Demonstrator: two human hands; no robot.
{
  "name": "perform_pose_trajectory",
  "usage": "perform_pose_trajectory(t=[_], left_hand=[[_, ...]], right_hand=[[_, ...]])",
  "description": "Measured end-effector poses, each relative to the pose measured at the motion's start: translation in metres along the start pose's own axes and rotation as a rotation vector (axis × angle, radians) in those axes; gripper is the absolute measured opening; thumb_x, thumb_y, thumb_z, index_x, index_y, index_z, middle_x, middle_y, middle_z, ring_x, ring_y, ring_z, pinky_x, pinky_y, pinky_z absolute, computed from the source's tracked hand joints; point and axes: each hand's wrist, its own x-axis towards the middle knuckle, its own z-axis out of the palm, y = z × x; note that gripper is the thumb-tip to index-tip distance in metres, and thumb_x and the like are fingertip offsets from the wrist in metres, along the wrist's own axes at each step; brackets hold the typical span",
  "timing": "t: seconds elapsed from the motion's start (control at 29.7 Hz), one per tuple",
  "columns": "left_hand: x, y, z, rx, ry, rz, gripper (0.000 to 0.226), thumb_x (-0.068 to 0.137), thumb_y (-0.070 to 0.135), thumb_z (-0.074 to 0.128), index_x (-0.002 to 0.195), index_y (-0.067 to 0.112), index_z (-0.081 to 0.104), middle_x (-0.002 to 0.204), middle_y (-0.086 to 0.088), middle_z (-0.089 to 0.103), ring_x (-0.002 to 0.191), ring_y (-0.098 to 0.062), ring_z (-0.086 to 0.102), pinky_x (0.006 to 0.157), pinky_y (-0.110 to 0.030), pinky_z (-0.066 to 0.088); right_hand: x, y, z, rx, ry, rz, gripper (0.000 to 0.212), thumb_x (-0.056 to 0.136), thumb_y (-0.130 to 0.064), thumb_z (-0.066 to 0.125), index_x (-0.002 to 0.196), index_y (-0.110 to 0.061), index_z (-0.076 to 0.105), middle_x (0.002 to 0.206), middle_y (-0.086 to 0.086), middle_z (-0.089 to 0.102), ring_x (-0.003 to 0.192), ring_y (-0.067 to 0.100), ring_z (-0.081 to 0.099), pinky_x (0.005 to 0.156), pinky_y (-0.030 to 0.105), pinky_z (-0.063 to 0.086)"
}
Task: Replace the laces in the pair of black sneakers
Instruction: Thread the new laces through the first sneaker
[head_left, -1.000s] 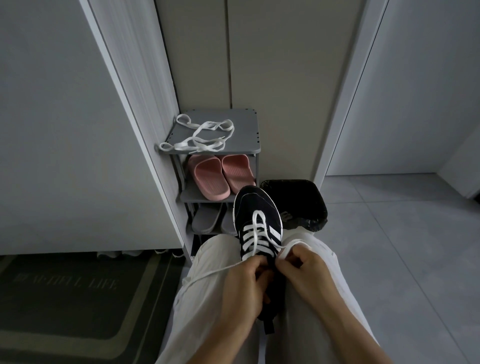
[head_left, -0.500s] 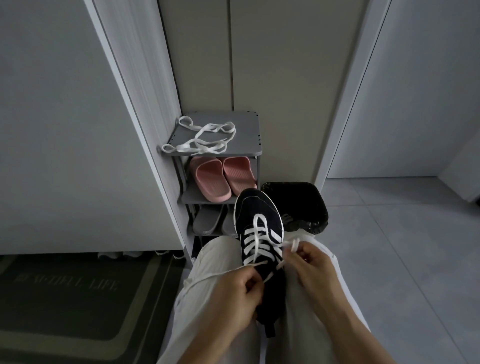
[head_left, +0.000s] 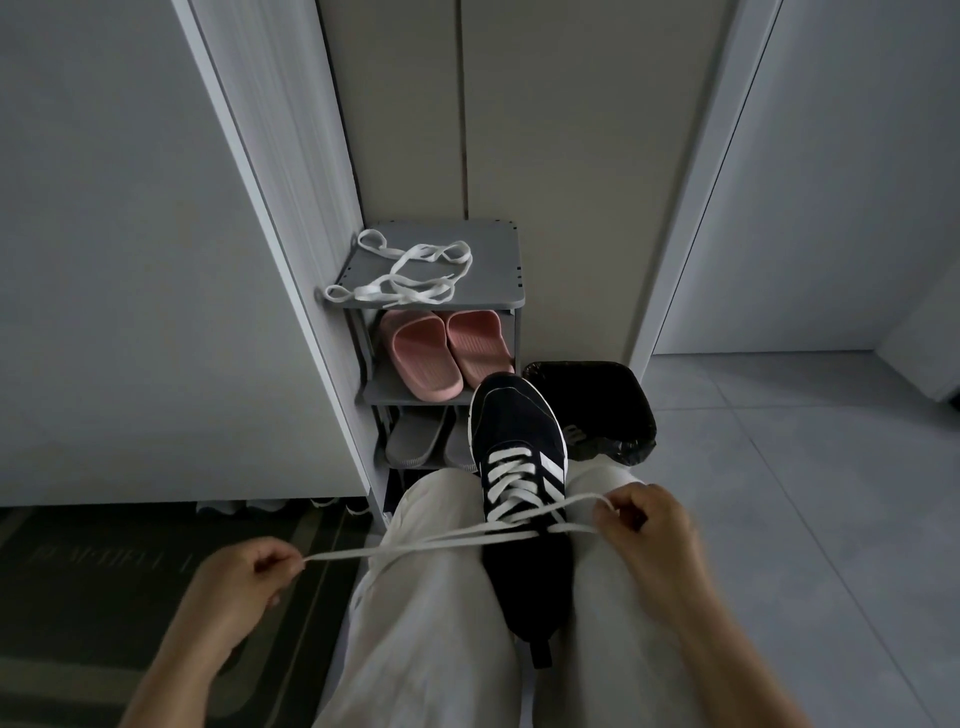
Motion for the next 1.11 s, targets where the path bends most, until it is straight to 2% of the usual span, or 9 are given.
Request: perform_pose_trajectory(t=[0.13, 0.24, 0.3, 0.4, 0.54, 0.71, 0.84, 0.94, 1.11], left_hand=[[-0.001, 0.012, 0.008, 0.471, 0.108, 0.056, 0.017, 0.093, 0.03, 0.049, 0.108, 0.027, 0.055, 0.094, 0.012, 0.056, 0.073, -0.001, 0.054, 0.056, -0.014, 0.037], [-0.02, 0.042, 0.033, 0.3, 0.326, 0.399, 0.013, 0.092, 0.028, 0.054, 0.103, 0.028, 0.059, 0.097, 0.012, 0.056, 0.065, 0.002, 0.048, 0.053, -0.011, 0.035], [-0.037, 0.067, 0.059, 0.136, 0.263, 0.696, 0.005, 0.086, 0.026, 0.064, 0.091, 0.028, 0.065, 0.085, 0.014, 0.054, 0.065, 0.003, 0.051, 0.056, -0.01, 0.04], [-0.045, 0.093, 0.099, 0.247, 0.23, 0.94, 0.034, 0.057, 0.029, 0.085, 0.087, 0.026, 0.069, 0.076, 0.01, 0.052, 0.065, -0.004, 0.054, 0.053, -0.015, 0.046], [-0.039, 0.108, 0.119, 0.358, 0.363, 0.978, 0.045, 0.048, 0.02, 0.089, 0.086, 0.023, 0.065, 0.073, 0.006, 0.055, 0.064, -0.01, 0.051, 0.054, -0.021, 0.045], [-0.033, 0.102, 0.113, 0.342, 0.441, 1.054, 0.023, 0.059, 0.013, 0.081, 0.067, 0.02, 0.061, 0.069, 0.006, 0.05, 0.061, -0.012, 0.05, 0.063, -0.022, 0.033], [-0.04, 0.076, 0.084, 0.215, 0.373, 1.059, 0.008, 0.079, 0.029, 0.054, 0.075, 0.024, 0.057, 0.076, 0.01, 0.048, 0.071, -0.003, 0.042, 0.07, -0.017, 0.03], [-0.025, 0.037, 0.061, 0.18, 0.338, 0.904, 0.011, 0.074, 0.027, 0.068, 0.07, 0.028, 0.057, 0.077, 0.02, 0.043, 0.072, 0.004, 0.042, 0.069, -0.013, 0.032], [-0.011, -0.003, 0.033, 0.254, 0.061, 0.674, 0.037, 0.071, 0.022, 0.077, 0.068, 0.044, 0.047, 0.084, 0.025, 0.048, 0.094, 0.004, 0.051, 0.071, -0.017, 0.046]], right_hand=[[-0.005, 0.005, -0.002, -0.014, 0.011, -0.103, 0.021, 0.079, -0.017, 0.07, 0.067, -0.03, 0.059, 0.072, -0.008, 0.052, 0.066, 0.008, 0.05, 0.058, 0.018, 0.037], [-0.007, 0.002, -0.001, 0.085, 0.022, -0.091, 0.021, 0.08, -0.017, 0.069, 0.069, -0.032, 0.058, 0.076, -0.007, 0.054, 0.064, 0.01, 0.05, 0.058, 0.016, 0.039], [-0.007, -0.001, 0.0, 0.168, 0.032, -0.081, 0.021, 0.08, -0.013, 0.068, 0.07, -0.029, 0.06, 0.076, -0.006, 0.055, 0.064, 0.01, 0.05, 0.057, 0.013, 0.039], [-0.007, -0.003, -0.001, 0.28, 0.019, -0.038, 0.021, 0.082, -0.005, 0.064, 0.073, -0.024, 0.061, 0.07, -0.005, 0.053, 0.057, 0.005, 0.048, 0.052, 0.009, 0.036], [-0.006, -0.001, -0.004, 0.316, 0.012, -0.042, 0.023, 0.082, -0.001, 0.063, 0.073, -0.022, 0.062, 0.065, -0.006, 0.053, 0.054, 0.005, 0.048, 0.05, 0.01, 0.036], [-0.005, 0.002, -0.005, 0.354, -0.044, -0.05, 0.024, 0.08, -0.008, 0.067, 0.07, -0.029, 0.063, 0.056, -0.012, 0.052, 0.049, 0.004, 0.042, 0.047, 0.01, 0.034], [-0.005, 0.004, -0.004, 0.207, -0.121, -0.112, 0.015, 0.075, -0.026, 0.071, 0.078, -0.039, 0.063, 0.066, -0.017, 0.055, 0.053, 0.006, 0.046, 0.051, 0.013, 0.035], [-0.005, 0.002, 0.0, 0.046, -0.111, -0.195, 0.017, 0.072, -0.021, 0.072, 0.072, -0.036, 0.064, 0.089, -0.02, 0.056, 0.066, 0.01, 0.053, 0.059, 0.015, 0.041], [-0.006, -0.003, 0.001, 0.04, -0.088, -0.191, 0.023, 0.078, -0.013, 0.07, 0.078, -0.035, 0.063, 0.086, -0.016, 0.059, 0.069, 0.012, 0.055, 0.063, 0.018, 0.045]])
